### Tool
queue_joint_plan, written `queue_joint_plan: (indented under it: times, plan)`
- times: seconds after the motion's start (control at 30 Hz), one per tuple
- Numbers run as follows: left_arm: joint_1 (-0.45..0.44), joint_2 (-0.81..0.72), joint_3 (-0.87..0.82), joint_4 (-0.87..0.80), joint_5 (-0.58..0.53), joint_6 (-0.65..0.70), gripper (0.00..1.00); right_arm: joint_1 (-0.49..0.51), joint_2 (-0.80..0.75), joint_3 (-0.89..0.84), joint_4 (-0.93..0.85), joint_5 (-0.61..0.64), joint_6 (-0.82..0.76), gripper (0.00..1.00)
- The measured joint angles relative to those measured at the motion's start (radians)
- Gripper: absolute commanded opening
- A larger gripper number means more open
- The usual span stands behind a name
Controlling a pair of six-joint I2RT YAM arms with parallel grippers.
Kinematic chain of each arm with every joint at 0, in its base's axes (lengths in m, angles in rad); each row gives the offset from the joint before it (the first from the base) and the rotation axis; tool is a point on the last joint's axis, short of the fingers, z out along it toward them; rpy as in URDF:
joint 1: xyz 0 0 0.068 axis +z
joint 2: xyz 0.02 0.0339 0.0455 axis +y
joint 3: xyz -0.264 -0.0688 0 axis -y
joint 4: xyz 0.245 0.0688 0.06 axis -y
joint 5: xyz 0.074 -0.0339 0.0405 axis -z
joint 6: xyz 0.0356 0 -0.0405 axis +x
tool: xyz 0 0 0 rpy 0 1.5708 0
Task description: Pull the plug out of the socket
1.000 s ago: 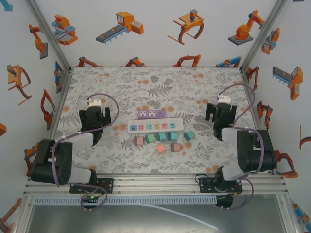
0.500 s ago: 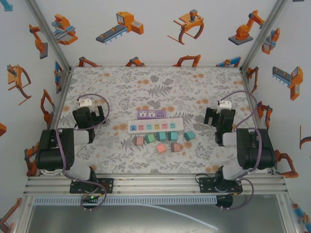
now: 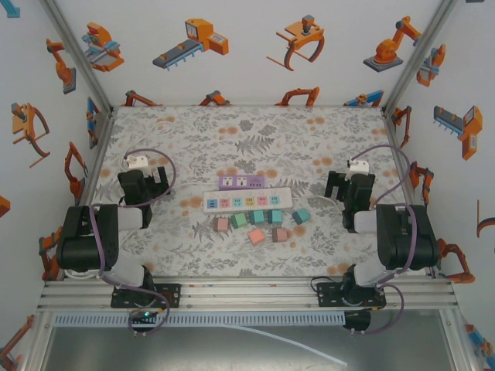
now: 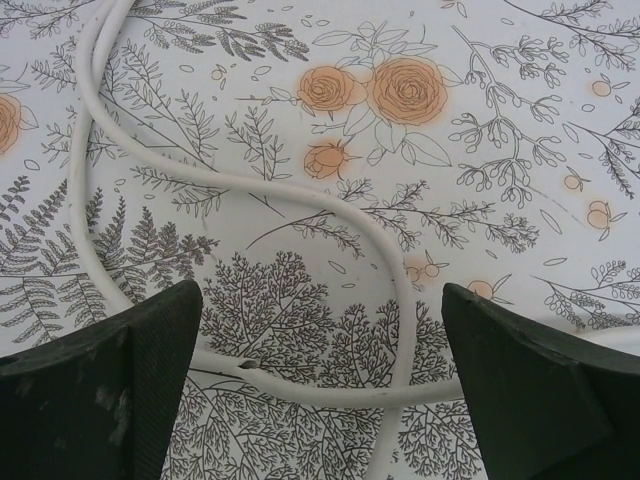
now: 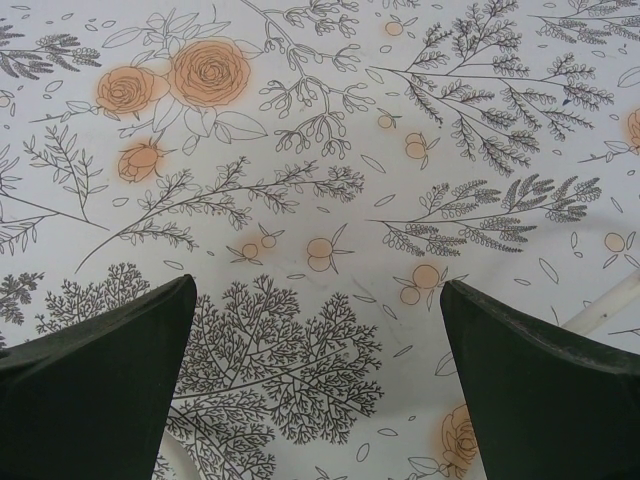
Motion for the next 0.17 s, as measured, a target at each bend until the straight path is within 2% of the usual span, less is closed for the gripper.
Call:
queue_joint_plan:
  times: [0.17]
  plan:
    - [0.000,0.000,0.000,0.000,0.000,0.000,0.97,-0.024,0.000,0.006,-0.006,-0.015,0.003,0.99]
